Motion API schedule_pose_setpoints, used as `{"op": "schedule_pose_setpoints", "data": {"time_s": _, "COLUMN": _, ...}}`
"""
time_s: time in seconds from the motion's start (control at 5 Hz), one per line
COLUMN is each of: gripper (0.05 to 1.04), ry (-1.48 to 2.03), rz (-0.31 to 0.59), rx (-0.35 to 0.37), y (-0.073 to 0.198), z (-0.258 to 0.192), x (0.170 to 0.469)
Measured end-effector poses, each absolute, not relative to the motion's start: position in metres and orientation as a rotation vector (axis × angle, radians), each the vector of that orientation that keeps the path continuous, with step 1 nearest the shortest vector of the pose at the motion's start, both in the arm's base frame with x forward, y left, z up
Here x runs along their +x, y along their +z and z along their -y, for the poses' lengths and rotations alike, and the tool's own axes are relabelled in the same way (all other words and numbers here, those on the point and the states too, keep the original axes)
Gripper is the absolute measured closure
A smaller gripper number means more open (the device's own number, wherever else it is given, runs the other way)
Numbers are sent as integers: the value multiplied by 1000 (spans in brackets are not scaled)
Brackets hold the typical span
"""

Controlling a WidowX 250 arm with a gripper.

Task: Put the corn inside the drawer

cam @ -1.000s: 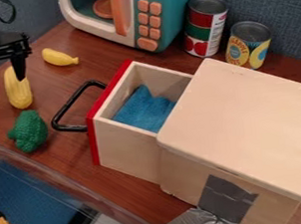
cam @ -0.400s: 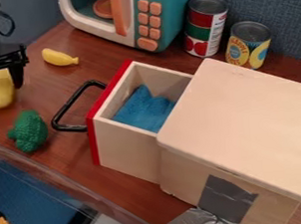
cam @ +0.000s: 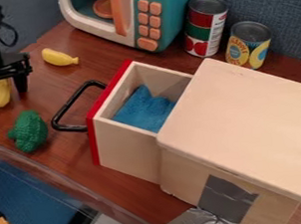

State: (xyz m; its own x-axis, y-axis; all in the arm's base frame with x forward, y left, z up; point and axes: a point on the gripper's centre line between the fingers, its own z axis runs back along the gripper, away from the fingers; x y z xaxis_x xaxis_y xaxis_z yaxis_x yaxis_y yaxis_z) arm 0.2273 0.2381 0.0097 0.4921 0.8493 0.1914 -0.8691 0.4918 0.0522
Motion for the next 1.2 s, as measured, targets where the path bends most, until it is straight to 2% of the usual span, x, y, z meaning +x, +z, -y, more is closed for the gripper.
{"op": "schedule_pose_setpoints", "data": {"time_s": 0.2, "gripper": 412, "ry": 1052, "rz": 147, "rx": 147, "y": 9, "z": -244, "x": 222}}
{"op": "schedule_pose_setpoints", "data": {"time_s": 0.4, "gripper": 452, "ry": 1020, "rz": 148, "rx": 123, "y": 8, "z": -242, "x": 221}}
{"op": "schedule_pose_setpoints", "data": {"time_s": 0.6, "gripper": 452, "ry": 952, "rz": 184, "rx": 117, "y": 36, "z": -233, "x": 220}}
{"op": "schedule_pose_setpoints", "data": {"time_s": 0.8, "gripper": 452, "ry": 848, "rz": 252, "rx": 72, "y": 74, "z": -201, "x": 234}}
{"op": "schedule_pose_setpoints", "data": {"time_s": 1.0, "gripper": 452, "ry": 752, "rz": 291, "rx": 42, "y": 100, "z": -165, "x": 243}}
{"op": "schedule_pose_setpoints", "data": {"time_s": 1.2, "gripper": 452, "ry": 638, "rz": 302, "rx": -10, "y": 113, "z": -117, "x": 251}}
